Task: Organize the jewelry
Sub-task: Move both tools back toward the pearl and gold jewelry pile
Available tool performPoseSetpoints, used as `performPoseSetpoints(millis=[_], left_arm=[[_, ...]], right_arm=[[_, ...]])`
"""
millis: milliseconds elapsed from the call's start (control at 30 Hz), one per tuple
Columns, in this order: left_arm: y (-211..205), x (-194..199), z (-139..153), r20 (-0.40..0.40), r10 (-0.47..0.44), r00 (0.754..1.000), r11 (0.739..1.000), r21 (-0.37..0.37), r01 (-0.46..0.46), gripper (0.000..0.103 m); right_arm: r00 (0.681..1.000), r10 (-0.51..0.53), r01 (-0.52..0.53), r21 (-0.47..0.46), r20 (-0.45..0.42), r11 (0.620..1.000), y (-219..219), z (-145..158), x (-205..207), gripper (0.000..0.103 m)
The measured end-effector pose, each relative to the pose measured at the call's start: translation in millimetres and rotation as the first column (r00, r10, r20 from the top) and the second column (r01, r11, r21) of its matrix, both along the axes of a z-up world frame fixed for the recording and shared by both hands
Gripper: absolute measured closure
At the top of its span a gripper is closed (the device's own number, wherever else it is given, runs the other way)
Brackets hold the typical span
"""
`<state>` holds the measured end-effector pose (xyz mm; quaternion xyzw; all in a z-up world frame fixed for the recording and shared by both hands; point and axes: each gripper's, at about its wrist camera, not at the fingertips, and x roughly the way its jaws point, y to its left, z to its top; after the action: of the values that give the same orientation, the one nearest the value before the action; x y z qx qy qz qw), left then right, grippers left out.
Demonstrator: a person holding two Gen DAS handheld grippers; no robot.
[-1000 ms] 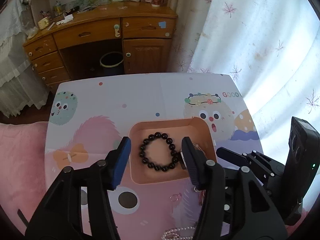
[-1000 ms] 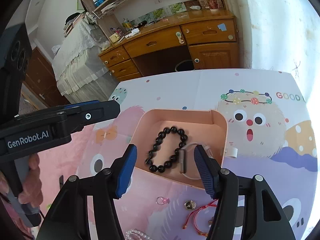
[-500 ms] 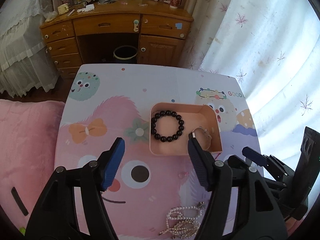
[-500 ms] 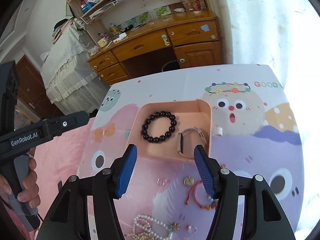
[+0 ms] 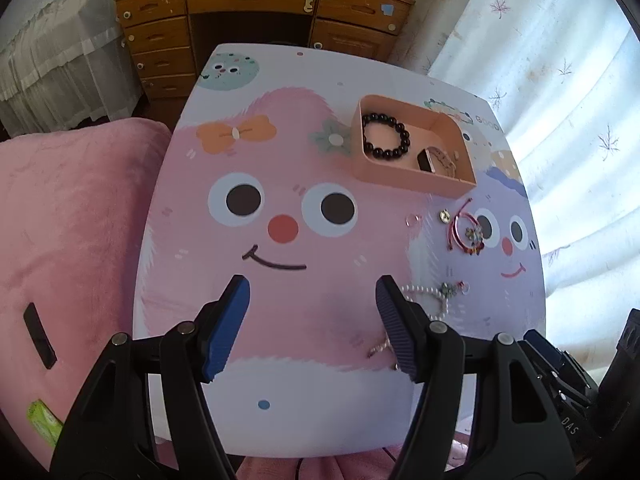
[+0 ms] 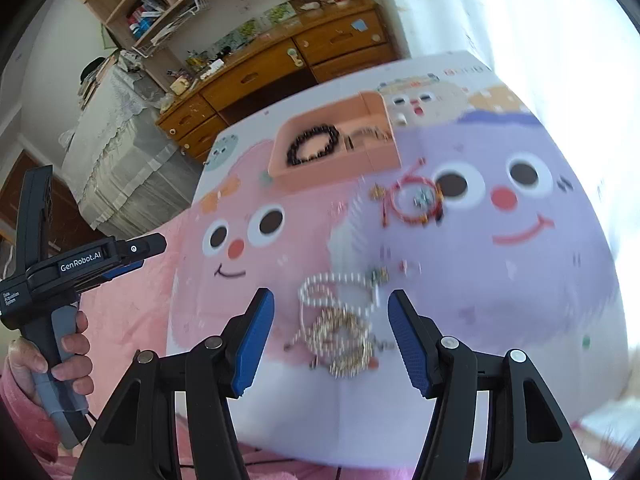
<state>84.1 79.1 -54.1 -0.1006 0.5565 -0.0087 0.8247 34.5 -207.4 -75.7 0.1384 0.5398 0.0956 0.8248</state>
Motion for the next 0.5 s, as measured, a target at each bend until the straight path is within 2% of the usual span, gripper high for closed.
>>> performPoseSetpoints(millis=[100, 267, 400, 500], left_arm=[[-0.8, -17.4, -10.3, -0.054, -0.023, 0.998, 0.999, -0.037, 0.021, 0.04], [-7.9, -31.4, -23.4, -0.128, -0.041, 0.991, 0.995, -0.1, 0.028, 0.04], [-24.9, -35.5, -22.5, -0.132, -0.093, 0.987, 0.991, -0.109, 0.079, 0.039], [-37.7, -41.6, -26.5, -0.132, -0.117, 0.984, 0.989, -0.105, 0.104, 0.038]], right_arm=[[0.998, -0.049, 0.049, 0.014, -0.044, 0.999, -2.5, -6.8, -35.2, 0.043], [0.991, -0.086, 0.091, 0.051, -0.098, 0.995, -4.4, -12.5, -67.8, 0.043], [0.992, -0.072, 0.077, 0.035, -0.108, 0.996, -2.1, -10.6, -65.3, 0.043], [0.994, -0.046, 0.044, -0.015, -0.103, 0.999, 1.6, -10.4, -68.0, 0.043]])
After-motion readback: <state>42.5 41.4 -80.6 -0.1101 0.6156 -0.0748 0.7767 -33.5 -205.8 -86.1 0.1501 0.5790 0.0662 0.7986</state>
